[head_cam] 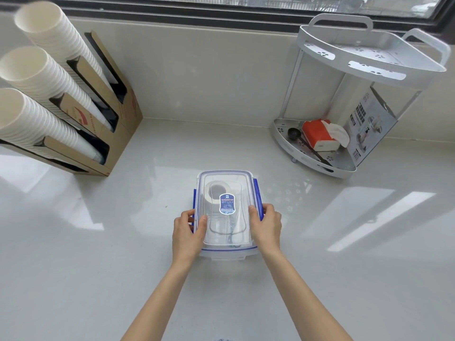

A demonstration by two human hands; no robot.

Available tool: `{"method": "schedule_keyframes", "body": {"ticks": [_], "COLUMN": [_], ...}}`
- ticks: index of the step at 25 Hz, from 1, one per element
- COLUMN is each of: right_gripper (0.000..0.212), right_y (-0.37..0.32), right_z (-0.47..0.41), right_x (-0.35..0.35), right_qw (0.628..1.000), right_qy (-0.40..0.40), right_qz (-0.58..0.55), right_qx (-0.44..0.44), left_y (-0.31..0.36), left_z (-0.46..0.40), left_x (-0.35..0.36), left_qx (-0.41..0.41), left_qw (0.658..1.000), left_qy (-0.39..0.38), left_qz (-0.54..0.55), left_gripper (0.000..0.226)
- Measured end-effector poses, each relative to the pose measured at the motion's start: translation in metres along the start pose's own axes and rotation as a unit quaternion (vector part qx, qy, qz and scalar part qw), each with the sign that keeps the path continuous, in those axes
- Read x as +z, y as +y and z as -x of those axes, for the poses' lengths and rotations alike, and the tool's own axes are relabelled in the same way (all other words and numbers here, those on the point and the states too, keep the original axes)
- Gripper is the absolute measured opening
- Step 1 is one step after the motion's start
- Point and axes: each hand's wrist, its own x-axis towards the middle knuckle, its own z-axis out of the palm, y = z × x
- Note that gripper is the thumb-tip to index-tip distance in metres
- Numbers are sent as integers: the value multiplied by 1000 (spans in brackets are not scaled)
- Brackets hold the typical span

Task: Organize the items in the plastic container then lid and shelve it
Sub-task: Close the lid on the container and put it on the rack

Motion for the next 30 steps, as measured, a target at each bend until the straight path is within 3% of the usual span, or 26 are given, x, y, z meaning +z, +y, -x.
{"method": "schedule_keyframes", "body": {"ticks": [7, 10, 17, 21, 24, 30], "right_gripper": [33, 35, 38, 38, 39, 38], "right_y": [-4, -4, 0, 0, 1, 0], "right_z": [7, 8, 9, 8, 8, 8], "right_x": [2, 2, 4, 5, 5, 4], "right_qw": [988, 987, 989, 990, 990, 990], "right_qy": [22, 27, 39, 40, 41, 40], "right_qz": [132, 135, 117, 113, 110, 111], "right_qx": [-74, -80, -82, -80, -81, -80], "left_y": [-1, -2, -7, -8, -2, -3], "left_z": [1, 0, -5, -7, -1, 0], "left_x": [0, 0, -2, -1, 0, -1], "left_qx": [5, -4, -148, -102, -42, 33], "left_qw": [1000, 1000, 980, 994, 998, 993], "left_qy": [7, 1, -90, -31, 16, 52], "left_qz": [0, 10, 95, 25, -37, -100], "left_gripper": [34, 36, 71, 66, 49, 34]}}
